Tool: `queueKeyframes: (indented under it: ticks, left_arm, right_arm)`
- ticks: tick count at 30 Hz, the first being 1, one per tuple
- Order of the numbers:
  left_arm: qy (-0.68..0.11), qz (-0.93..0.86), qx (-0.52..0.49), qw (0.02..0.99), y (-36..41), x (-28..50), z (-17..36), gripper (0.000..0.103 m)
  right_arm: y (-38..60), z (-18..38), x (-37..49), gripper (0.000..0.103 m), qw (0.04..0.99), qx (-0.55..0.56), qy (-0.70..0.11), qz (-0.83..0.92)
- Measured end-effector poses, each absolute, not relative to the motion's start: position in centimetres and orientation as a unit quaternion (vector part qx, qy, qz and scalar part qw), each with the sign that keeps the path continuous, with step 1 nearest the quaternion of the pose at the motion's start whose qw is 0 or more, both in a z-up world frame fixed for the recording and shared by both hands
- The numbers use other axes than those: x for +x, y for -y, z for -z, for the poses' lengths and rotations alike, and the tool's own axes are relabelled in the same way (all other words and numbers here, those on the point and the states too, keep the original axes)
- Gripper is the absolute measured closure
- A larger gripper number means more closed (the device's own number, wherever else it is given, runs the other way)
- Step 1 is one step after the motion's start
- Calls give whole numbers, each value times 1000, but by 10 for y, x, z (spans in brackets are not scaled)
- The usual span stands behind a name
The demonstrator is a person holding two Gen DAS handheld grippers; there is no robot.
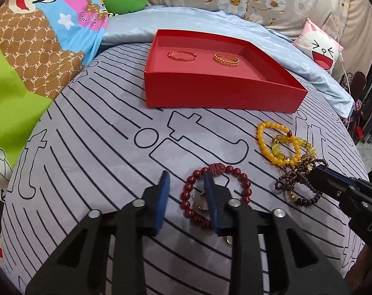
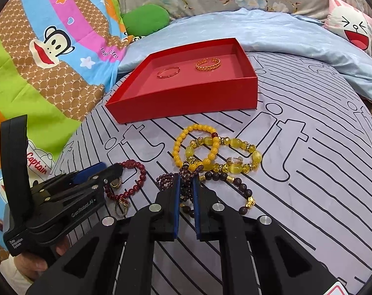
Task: Organize jewelry
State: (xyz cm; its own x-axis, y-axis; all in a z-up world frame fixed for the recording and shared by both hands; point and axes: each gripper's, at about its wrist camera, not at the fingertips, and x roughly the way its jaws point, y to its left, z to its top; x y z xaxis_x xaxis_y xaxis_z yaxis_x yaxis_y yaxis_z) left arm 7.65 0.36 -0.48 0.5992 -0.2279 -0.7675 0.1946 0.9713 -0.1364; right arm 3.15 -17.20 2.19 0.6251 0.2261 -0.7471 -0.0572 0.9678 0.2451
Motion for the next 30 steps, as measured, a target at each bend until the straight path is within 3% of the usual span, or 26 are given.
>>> queueKeyframes:
  ticks: [6,8,10,30]
  left_arm:
    - [-428,131,-8,894,7,81,6,83]
    - [-428,132,-4,894,10,82,5,92]
    - [-429,138,-8,893,10,82,5,95]
    - [-395,196,-28,897,21,69,-62,96]
  right_arm:
    - [169,-20,33,94,895,97,-428,-80]
    - [168,-20,33,94,895,97,-428,-80]
    - [168,-20,33,94,895,97,-428,-80]
    - [174,-64,35,94,911,100,-390,-94]
